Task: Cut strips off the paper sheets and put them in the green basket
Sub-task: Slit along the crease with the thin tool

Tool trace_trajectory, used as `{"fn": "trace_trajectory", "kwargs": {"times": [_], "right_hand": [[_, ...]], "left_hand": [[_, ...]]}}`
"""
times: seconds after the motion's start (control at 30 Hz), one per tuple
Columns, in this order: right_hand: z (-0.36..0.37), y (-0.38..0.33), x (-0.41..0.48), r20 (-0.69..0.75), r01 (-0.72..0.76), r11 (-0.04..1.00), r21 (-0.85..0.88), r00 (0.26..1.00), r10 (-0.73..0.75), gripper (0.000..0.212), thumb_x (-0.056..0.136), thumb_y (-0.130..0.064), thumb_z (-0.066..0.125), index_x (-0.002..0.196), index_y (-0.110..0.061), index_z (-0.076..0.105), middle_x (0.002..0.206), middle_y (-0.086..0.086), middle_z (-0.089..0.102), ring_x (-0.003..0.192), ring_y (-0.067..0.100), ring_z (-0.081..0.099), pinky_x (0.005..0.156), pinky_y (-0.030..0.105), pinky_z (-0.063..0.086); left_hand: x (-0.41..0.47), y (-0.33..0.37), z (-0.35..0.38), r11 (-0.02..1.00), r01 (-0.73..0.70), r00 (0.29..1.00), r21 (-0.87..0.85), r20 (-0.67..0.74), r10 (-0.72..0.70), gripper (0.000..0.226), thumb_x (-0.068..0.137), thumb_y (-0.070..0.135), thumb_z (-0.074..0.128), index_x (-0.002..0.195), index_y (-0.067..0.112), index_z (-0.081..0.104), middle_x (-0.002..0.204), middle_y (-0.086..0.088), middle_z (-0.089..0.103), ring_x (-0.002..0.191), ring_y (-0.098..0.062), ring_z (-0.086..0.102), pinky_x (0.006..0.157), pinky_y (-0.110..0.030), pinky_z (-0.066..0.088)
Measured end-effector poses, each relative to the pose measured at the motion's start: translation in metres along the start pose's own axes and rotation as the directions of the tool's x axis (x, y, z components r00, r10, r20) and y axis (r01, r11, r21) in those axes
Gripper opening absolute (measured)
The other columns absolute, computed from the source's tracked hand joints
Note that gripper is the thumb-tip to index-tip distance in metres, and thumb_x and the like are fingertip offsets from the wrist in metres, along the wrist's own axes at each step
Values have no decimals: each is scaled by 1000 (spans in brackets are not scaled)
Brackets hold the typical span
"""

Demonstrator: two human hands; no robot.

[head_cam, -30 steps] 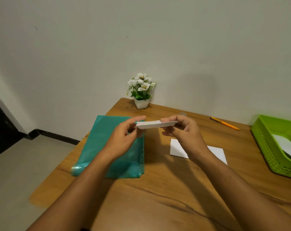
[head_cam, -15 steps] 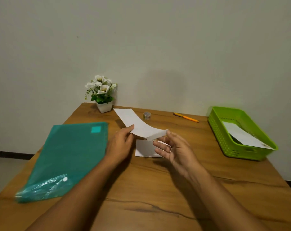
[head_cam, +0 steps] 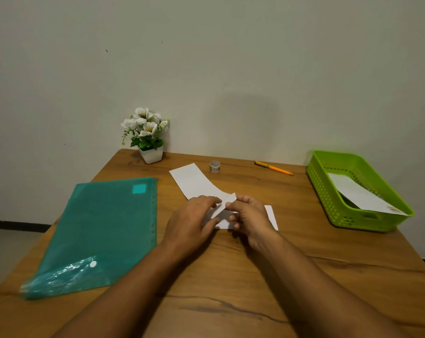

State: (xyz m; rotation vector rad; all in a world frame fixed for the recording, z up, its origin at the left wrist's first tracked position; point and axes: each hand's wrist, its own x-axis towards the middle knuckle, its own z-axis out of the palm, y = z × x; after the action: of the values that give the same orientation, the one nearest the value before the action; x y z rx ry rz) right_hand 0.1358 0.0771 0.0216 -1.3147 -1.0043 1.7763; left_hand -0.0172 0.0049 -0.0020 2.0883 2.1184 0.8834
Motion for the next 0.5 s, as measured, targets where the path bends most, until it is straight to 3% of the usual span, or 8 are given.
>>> {"fn": "trace_trajectory", "kwargs": {"times": [0.2, 0.3, 0.33, 0.4, 0.43, 0.5], "right_hand": [[-11, 0, 6, 11, 9, 979, -203, 1000, -7, 47, 90, -11, 77, 131, -20, 55, 88, 15, 73, 53, 13, 56, 43, 27, 43], [-19, 3, 7, 32, 145, 909, -390, 989, -144, 45, 95, -12, 72, 136, -17, 54, 99, 6, 74, 75, 17, 68, 55, 26, 53], [-23, 5, 10, 52, 238, 797, -556, 966, -252, 44, 97, -15, 70, 139, -18, 55, 107, 2, 74, 90, 17, 70, 65, 25, 55], [-34, 7, 14, 187, 353, 384, -853, 894, -407, 48, 98, -32, 69, 143, -24, 55, 129, -7, 66, 119, 16, 61, 88, 30, 52], [-39, 7, 15, 276, 381, 204, -902, 871, -406, 52, 97, -42, 67, 145, -27, 53, 140, -8, 59, 128, 16, 54, 99, 36, 49], [-47, 8, 16, 386, 410, 8, -912, 865, -322, 60, 97, -58, 60, 149, -32, 49, 154, -7, 48, 141, 17, 42, 115, 44, 35]], "left_hand": [[4, -4, 12, 999, 10, 999, 40, -38, -8, 28, 101, 36, 60, 127, 28, 68, 117, 9, 73, 101, -8, 66, 81, -28, 56], [4, -6, 20, 998, 20, 999, 62, -40, -18, 24, 101, 35, 58, 121, 29, 70, 107, 9, 75, 93, -9, 67, 75, -32, 57], [4, -6, 22, 997, 27, 999, 68, -47, -24, 24, 101, 35, 57, 121, 30, 70, 106, 8, 75, 92, -10, 67, 74, -34, 58], [5, -5, 24, 997, 46, 997, 68, -63, -42, 24, 103, 36, 56, 123, 31, 67, 104, 7, 74, 90, -11, 67, 72, -36, 58], [6, -5, 25, 996, 59, 996, 70, -67, -54, 23, 103, 36, 55, 124, 31, 65, 103, 7, 74, 88, -11, 66, 70, -35, 58], [7, -4, 26, 995, 69, 995, 71, -72, -64, 20, 103, 33, 55, 123, 31, 61, 101, 7, 71, 86, -11, 64, 68, -35, 58]]}}
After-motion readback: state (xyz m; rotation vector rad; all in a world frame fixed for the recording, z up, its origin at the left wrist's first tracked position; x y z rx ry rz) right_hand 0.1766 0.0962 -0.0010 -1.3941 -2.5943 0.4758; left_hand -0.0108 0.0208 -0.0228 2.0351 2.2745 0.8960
